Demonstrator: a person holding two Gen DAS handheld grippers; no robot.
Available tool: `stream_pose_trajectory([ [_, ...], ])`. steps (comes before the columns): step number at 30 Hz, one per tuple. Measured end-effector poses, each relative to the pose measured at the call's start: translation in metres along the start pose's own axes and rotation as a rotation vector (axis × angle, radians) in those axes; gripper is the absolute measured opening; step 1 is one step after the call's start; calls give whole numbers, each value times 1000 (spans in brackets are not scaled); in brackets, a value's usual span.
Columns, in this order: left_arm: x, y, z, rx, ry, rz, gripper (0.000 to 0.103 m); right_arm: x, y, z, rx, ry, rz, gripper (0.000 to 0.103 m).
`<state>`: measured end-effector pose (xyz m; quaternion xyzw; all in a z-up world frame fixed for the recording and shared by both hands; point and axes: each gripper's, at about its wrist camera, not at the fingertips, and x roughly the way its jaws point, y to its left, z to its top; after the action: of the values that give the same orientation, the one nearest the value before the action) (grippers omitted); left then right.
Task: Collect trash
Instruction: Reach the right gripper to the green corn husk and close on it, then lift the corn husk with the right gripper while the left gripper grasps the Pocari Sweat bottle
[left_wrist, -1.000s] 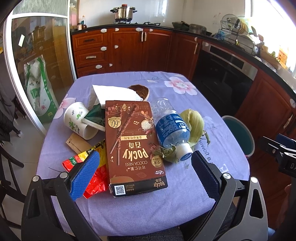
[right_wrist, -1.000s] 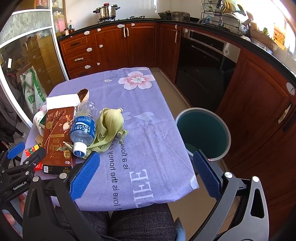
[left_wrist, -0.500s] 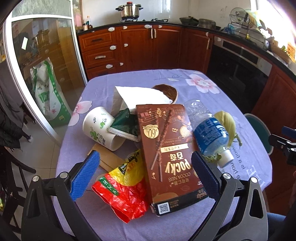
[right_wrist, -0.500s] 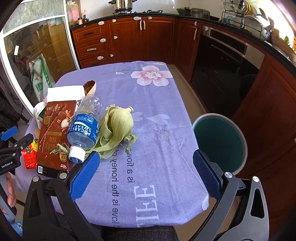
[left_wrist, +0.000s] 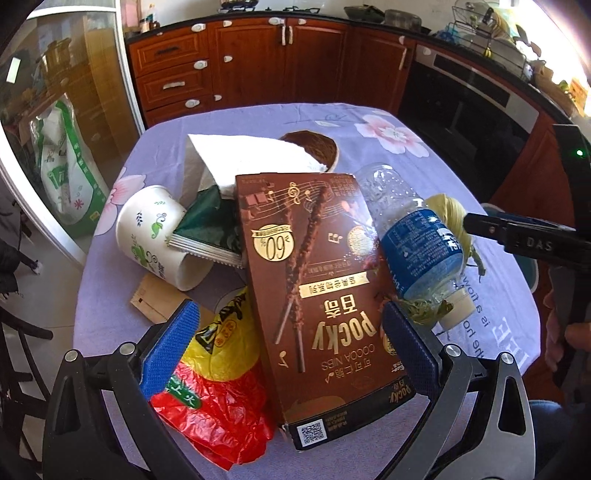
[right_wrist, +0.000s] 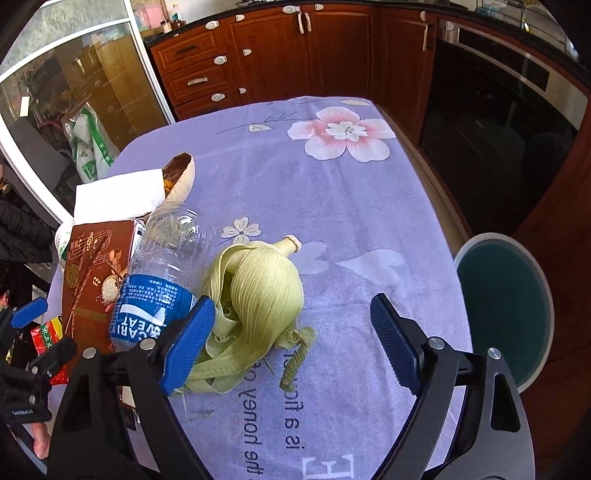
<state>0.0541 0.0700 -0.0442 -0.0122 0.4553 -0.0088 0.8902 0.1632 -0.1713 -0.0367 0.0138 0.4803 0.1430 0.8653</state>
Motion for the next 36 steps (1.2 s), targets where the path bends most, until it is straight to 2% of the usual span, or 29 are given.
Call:
stream_pose_trajectory([
  [3,0,-4,3,41,-1,19,99,13,4,3,-1,19,31,83],
  [11,13,1,-8,21,77,-7,99,44,8,2,28,75,89,80],
  [13,17,2,-12,15,97,-17,99,46,9,-1,14,83,106,42],
  [14,19,2,-14,14,104,-19,99,46,11,-3,5,89,102,32],
  [17,22,3,-19,15,122,-34,99,36,16,-6,-39,66,63,23],
  [20,21,0,-20,13,127,-47,99,28,12,-10,-48,64,41,20],
  [28,-1,-29,-6,79,59,-74,99,-6,-11,-26,-88,5,-72,17],
  [33,-3,-60,18,101,45,-139,99,-23,-37,-36,-61,-12,-104,17],
  [36,3,-87,27,118,68,-198,99,-28,-50,-44,-39,-12,-98,17],
])
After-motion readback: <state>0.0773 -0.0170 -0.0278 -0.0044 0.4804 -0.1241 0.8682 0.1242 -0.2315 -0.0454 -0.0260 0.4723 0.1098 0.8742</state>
